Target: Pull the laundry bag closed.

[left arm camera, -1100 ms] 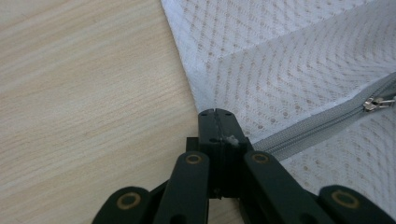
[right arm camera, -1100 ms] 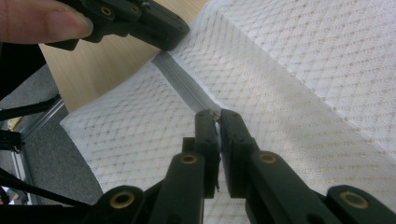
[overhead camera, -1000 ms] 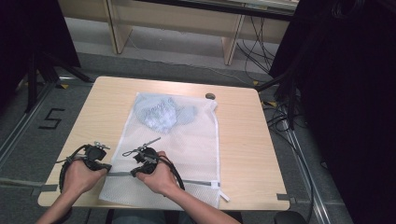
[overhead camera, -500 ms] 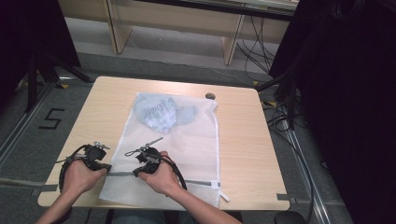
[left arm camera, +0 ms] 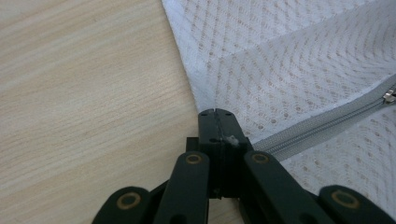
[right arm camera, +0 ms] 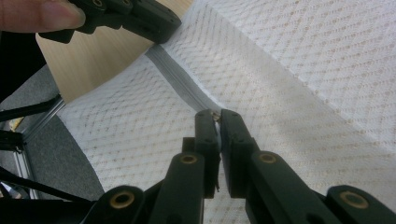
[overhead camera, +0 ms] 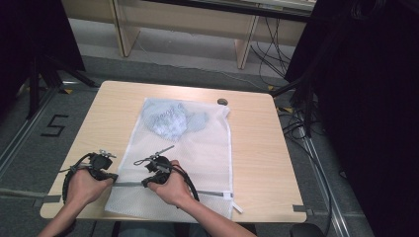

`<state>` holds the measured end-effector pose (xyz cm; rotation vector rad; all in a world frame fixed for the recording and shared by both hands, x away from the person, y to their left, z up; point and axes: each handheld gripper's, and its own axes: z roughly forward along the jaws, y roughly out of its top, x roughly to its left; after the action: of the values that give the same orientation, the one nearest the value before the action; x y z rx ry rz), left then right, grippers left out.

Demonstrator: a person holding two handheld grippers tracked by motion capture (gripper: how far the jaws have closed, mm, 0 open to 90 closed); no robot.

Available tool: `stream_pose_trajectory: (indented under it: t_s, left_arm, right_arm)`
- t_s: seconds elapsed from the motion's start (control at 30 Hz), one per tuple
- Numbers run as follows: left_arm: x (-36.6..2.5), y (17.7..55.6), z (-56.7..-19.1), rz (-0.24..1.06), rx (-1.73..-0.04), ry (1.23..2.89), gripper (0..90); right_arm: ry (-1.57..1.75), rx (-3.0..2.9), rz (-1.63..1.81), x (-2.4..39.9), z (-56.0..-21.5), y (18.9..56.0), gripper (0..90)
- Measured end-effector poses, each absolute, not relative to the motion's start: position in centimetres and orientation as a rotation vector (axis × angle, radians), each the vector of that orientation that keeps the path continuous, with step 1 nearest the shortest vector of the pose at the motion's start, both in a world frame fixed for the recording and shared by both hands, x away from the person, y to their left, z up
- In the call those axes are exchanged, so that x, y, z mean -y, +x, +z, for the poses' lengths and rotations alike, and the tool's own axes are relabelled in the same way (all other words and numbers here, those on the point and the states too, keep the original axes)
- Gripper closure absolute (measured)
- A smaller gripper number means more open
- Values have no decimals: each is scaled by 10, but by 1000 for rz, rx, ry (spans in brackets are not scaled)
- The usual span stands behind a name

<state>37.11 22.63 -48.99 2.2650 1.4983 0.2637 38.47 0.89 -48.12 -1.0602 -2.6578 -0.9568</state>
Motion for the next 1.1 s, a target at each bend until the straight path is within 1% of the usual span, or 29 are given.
stream_pose_trajectory:
  t_s: [0.03,0.17,0.57,0.67,0.73,0.87,0.97,1.0,1.1]
  left_arm:
    - [-226,371,-492,273,-1490,2245,897]
    - [-226,371,-490,264,-1496,2266,897]
    - [-226,371,-490,263,-1497,2267,897]
    - [-227,372,-492,258,-1475,2252,897]
    - [-226,371,-490,263,-1498,2265,897]
    - [-227,371,-491,269,-1484,2250,897]
    - [-227,372,-490,257,-1483,2271,897]
    - [-226,371,-491,264,-1500,2253,897]
    - [-227,372,-492,269,-1479,2253,897]
  right_arm:
    - [-1065,2662,-960,-9,-481,384,870]
    - [-1063,2656,-962,-7,-481,384,870]
    - [-1099,2642,-963,-4,-481,383,869]
    - [-1109,2632,-967,-3,-481,383,869]
    - [-1119,2621,-962,-1,-480,382,869]
    - [-1065,2656,-988,0,-481,384,869]
    - [-1118,2624,-957,0,-480,381,870]
    - [-1118,2624,-957,0,-480,381,870]
    - [-1117,2622,-959,1,-480,382,870]
